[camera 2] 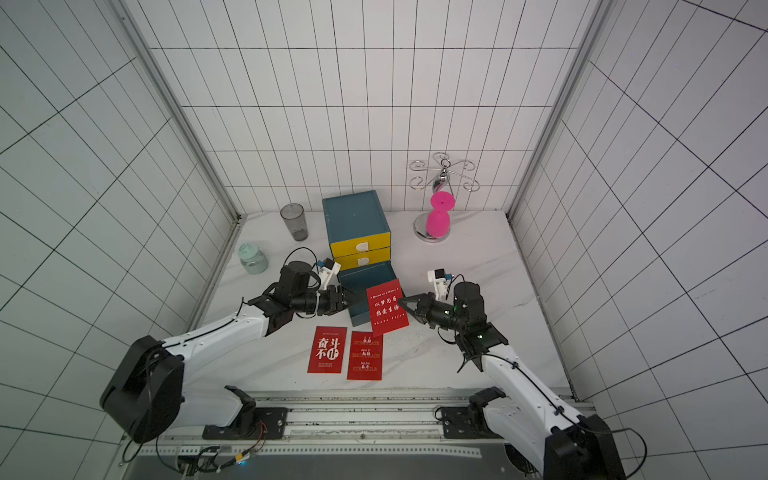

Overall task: Take the postcards out of the drawer
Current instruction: Place the postcard at the center of the board.

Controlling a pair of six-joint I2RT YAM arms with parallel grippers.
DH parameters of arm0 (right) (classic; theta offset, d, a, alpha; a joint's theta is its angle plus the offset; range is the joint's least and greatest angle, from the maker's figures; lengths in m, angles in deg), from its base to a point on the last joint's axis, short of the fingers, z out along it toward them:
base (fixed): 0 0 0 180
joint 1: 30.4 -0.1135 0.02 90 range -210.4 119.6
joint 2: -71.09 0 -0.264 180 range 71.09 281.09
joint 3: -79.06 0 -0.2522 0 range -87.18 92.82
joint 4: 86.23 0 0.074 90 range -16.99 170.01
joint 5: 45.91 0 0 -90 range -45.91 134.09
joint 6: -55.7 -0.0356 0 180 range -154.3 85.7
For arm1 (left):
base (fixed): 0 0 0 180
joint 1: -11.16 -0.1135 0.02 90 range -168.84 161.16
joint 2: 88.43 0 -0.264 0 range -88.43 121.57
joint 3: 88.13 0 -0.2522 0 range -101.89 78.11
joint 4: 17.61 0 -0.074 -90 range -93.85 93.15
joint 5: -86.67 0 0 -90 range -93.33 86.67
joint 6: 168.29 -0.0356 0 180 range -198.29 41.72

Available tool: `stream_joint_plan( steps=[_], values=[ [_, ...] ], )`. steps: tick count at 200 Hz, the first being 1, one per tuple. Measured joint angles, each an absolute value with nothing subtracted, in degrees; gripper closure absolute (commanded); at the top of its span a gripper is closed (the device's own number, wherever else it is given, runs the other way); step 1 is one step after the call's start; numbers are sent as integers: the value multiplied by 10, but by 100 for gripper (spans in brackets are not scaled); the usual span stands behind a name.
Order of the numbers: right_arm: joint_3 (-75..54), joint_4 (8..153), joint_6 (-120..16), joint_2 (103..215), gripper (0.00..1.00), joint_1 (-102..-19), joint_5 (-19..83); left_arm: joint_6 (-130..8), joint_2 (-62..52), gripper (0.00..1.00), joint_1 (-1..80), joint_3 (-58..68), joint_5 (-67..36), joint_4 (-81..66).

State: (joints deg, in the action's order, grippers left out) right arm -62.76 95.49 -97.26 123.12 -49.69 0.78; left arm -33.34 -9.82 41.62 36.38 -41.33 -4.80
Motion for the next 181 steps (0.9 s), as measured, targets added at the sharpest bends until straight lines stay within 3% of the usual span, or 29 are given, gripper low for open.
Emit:
stream_joint_plan(
  steps=[92, 153, 181],
  values=[
    [-668, 960, -1009, 1198, 100, -488, 9, -237, -41, 51, 478, 374, -420, -206],
    [-688, 970, -1020, 1194, 100, -485, 12, -211, -10, 65, 486, 374, -416, -254],
    [-690, 975, -1023, 1190, 100, -484, 15, -204, -4, 78, 487, 374, -410, -264]
  ],
)
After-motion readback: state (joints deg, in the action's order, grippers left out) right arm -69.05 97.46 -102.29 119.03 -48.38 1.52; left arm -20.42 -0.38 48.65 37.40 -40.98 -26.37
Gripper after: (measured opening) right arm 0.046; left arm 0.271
